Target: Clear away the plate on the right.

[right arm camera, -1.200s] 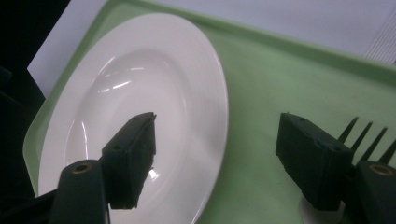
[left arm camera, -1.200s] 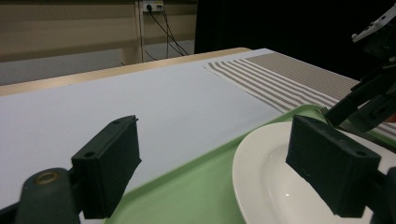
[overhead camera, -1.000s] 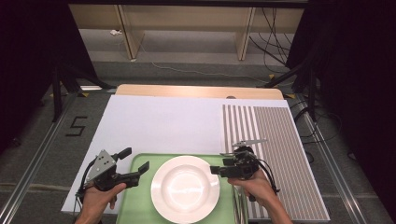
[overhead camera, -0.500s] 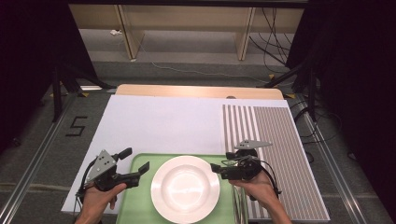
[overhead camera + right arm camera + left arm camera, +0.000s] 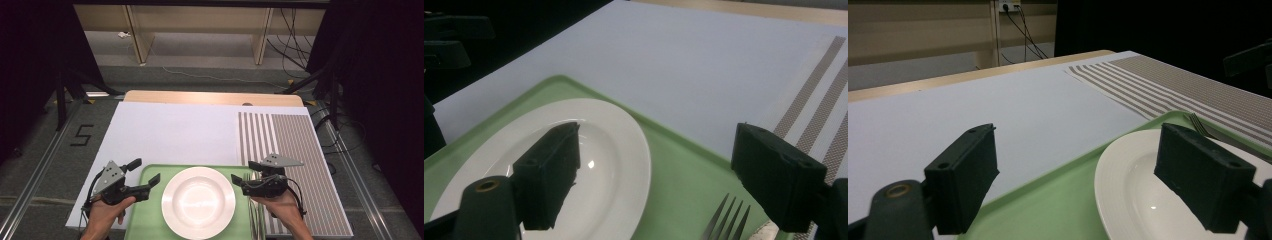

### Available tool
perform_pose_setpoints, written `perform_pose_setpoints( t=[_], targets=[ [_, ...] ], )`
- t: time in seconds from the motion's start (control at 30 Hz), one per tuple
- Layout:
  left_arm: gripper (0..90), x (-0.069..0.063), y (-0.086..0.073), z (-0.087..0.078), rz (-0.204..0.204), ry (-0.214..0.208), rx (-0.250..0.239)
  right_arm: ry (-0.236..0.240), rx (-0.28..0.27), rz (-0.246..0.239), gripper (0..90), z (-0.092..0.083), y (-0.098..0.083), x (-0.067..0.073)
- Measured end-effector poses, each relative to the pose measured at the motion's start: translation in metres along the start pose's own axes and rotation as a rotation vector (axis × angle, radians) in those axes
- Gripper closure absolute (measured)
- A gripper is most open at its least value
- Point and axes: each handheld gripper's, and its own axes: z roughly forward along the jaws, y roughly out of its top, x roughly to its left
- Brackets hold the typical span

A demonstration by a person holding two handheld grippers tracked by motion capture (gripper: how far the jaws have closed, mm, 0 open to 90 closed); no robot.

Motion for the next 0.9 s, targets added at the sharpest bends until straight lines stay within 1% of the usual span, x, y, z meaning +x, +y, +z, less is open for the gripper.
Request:
perform_pose_setpoints(
  t=[0.03,0.07,0.13,0.17,0.2,0.23,0.27,0.3,0.33,0.37,0.4,0.43,0.47,0.57,0.6,0.63,0.67,0.7,0.73,0.77,0.8,0.83,0.9],
  targets=[
    [16.3,0.000,0.000,0.000,0.000,0.000,0.000,0.007,-0.009,0.005,19.7,-0.002,0.000,0.000],
    [16.3,0.000,0.000,0.000,-0.001,-0.001,0.000,0.000,-0.011,0.003,19.2,-0.003,-0.001,-0.001],
    [16.3,0.000,0.000,0.000,0.000,-0.001,0.000,-0.002,-0.027,0.014,18.9,-0.004,-0.002,-0.001],
    [16.3,0.000,0.000,0.000,-0.001,-0.001,-0.001,0.000,-0.021,0.014,18.9,-0.006,-0.002,-0.001],
    [16.3,0.000,0.000,0.000,-0.001,-0.001,-0.001,-0.008,-0.026,0.022,18.8,-0.007,-0.003,-0.001],
    [16.3,0.000,0.000,0.000,-0.001,-0.001,-0.001,-0.001,-0.037,0.016,18.5,-0.007,-0.003,-0.001],
    [16.3,0.000,0.000,0.000,-0.001,0.000,-0.001,-0.008,-0.045,0.008,18.2,-0.008,-0.004,-0.001],
    [16.3,0.000,0.000,-0.001,-0.002,0.000,-0.001,-0.013,-0.033,0.013,18.1,-0.010,-0.004,0.000],
    [16.2,0.000,0.000,0.000,-0.003,0.000,-0.002,-0.007,-0.039,0.004,17.9,-0.011,-0.005,0.000],
    [16.2,0.000,0.000,0.000,-0.003,0.000,-0.002,0.005,-0.039,0.017,17.6,-0.011,-0.006,0.000],
    [16.2,0.000,0.000,0.000,-0.002,-0.001,-0.002,-0.003,-0.024,0.007,17.6,-0.012,-0.006,0.000],
    [16.2,0.000,0.000,0.000,0.000,-0.002,-0.001,-0.005,-0.024,0.012,17.6,-0.013,-0.007,0.000],
    [16.2,0.000,0.000,0.000,0.000,-0.002,-0.001,-0.011,-0.038,0.005,17.6,-0.013,-0.008,0.000],
    [16.2,0.000,0.000,0.000,-0.001,-0.002,-0.002,-0.010,-0.041,0.014,17.1,-0.017,-0.008,0.000],
    [16.1,0.000,0.000,0.000,-0.001,-0.002,-0.002,-0.017,-0.045,0.003,16.8,-0.017,-0.009,0.000],
    [16.2,0.000,0.000,0.000,-0.001,-0.002,-0.003,-0.013,-0.036,0.012,16.7,-0.018,-0.009,0.000],
    [16.2,0.000,0.000,0.000,-0.001,-0.002,-0.003,-0.015,-0.040,0.004,16.5,-0.018,-0.010,0.000],
    [16.1,0.000,0.000,0.000,0.000,-0.003,-0.002,-0.031,-0.038,-0.002,16.4,-0.018,-0.010,0.000],
    [16.1,0.000,0.000,0.000,0.000,-0.003,-0.002,-0.038,-0.041,-0.005,16.4,-0.018,-0.011,0.000],
    [16.1,0.000,0.000,0.000,0.000,-0.003,-0.002,-0.034,-0.038,0.002,16.3,-0.019,-0.011,0.001],
    [16.1,0.000,0.000,0.000,0.000,-0.003,-0.002,-0.032,-0.044,-0.005,16.2,-0.020,-0.012,0.001],
    [16.1,0.000,0.000,0.000,0.001,-0.003,-0.002,-0.021,-0.036,0.008,16.1,-0.022,-0.012,0.001],
    [16.1,0.000,0.000,0.000,0.001,-0.004,-0.002,-0.020,-0.050,0.010,16.1,-0.023,-0.013,0.002]
  ],
)
